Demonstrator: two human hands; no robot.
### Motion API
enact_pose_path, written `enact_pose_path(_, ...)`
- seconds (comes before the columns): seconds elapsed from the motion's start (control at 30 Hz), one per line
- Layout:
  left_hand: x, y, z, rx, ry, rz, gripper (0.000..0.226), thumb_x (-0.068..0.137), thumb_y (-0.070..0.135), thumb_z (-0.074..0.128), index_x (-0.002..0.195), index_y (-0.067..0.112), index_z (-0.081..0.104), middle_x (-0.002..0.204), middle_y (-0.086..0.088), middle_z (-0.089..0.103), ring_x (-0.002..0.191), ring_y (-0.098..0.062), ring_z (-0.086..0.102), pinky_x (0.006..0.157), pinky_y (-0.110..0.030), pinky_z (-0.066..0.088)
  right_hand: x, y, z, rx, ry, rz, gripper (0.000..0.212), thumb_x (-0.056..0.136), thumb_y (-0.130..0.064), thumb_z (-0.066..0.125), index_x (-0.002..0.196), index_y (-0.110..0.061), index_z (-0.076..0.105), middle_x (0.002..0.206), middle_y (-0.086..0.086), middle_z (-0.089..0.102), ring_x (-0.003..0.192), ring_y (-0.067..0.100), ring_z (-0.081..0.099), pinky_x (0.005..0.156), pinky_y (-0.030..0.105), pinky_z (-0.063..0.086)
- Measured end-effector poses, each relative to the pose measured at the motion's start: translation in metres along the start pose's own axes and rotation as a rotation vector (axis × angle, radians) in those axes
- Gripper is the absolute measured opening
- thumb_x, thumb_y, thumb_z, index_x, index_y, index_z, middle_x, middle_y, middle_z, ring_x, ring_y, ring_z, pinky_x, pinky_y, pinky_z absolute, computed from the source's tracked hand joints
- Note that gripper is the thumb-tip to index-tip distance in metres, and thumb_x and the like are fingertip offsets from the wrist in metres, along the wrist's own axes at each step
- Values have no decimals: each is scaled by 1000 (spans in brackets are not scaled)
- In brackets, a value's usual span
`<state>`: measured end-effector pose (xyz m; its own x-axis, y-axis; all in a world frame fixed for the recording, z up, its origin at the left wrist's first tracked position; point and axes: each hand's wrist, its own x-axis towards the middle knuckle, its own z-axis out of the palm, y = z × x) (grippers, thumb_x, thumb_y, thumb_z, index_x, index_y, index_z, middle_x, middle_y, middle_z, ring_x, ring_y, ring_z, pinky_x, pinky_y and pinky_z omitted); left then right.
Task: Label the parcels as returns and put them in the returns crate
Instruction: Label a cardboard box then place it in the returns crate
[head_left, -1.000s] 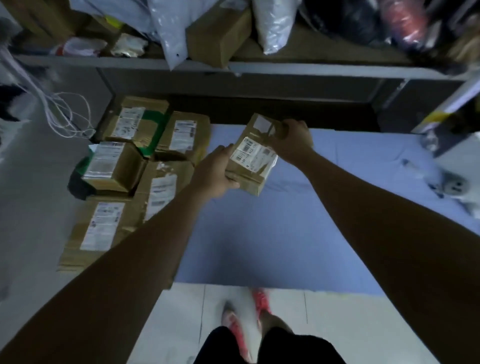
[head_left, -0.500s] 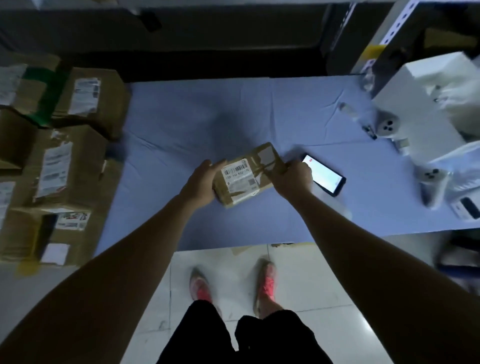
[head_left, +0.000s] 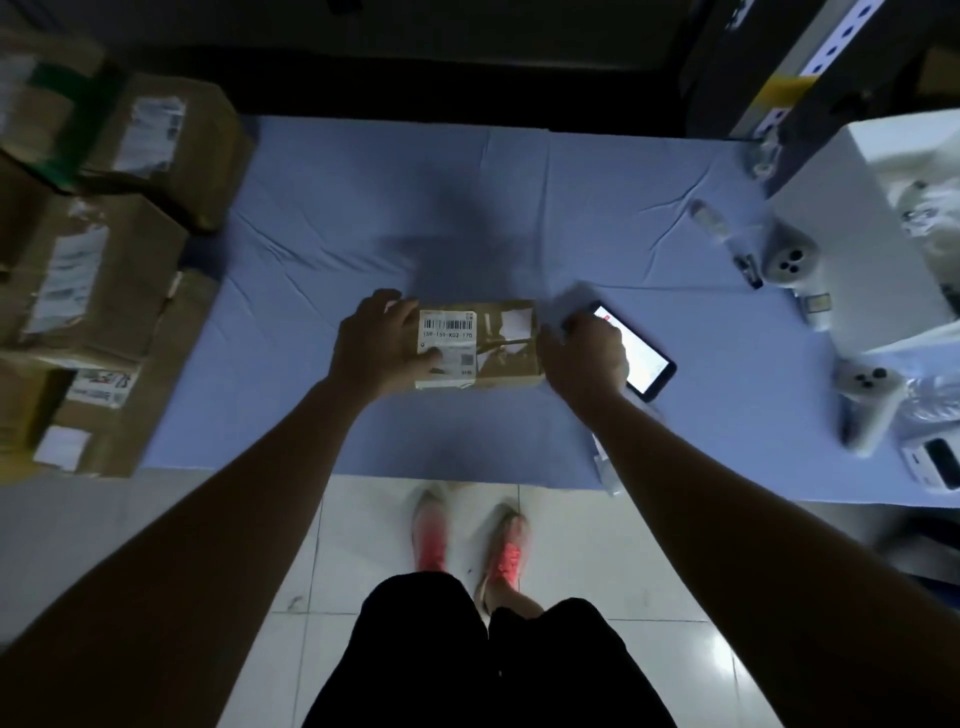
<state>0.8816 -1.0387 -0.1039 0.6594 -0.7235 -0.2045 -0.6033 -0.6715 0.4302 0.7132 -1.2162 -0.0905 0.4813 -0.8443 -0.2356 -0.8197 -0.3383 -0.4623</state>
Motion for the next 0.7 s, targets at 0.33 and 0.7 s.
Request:
enact_pose_path(0.33, 12, 3, 10, -10, -78, 54, 112, 49, 64, 88, 143, 22, 42, 137, 1, 46, 128, -19, 40, 102, -42, 44, 69, 36, -15, -335, -248, 66, 71, 84, -46, 71, 141, -15, 42, 141, 14, 45, 132, 35, 41, 105, 48, 38)
enact_pose_path(0.7, 15, 7, 9, -67, -102, -43, 116, 42, 60, 93, 142, 26, 45, 133, 5, 47, 126, -16, 41, 97, -44, 48, 106, 33, -25, -481, -432, 10, 92, 58, -50, 91, 130, -8, 52, 127, 12, 54, 118, 32, 56, 95, 43, 51)
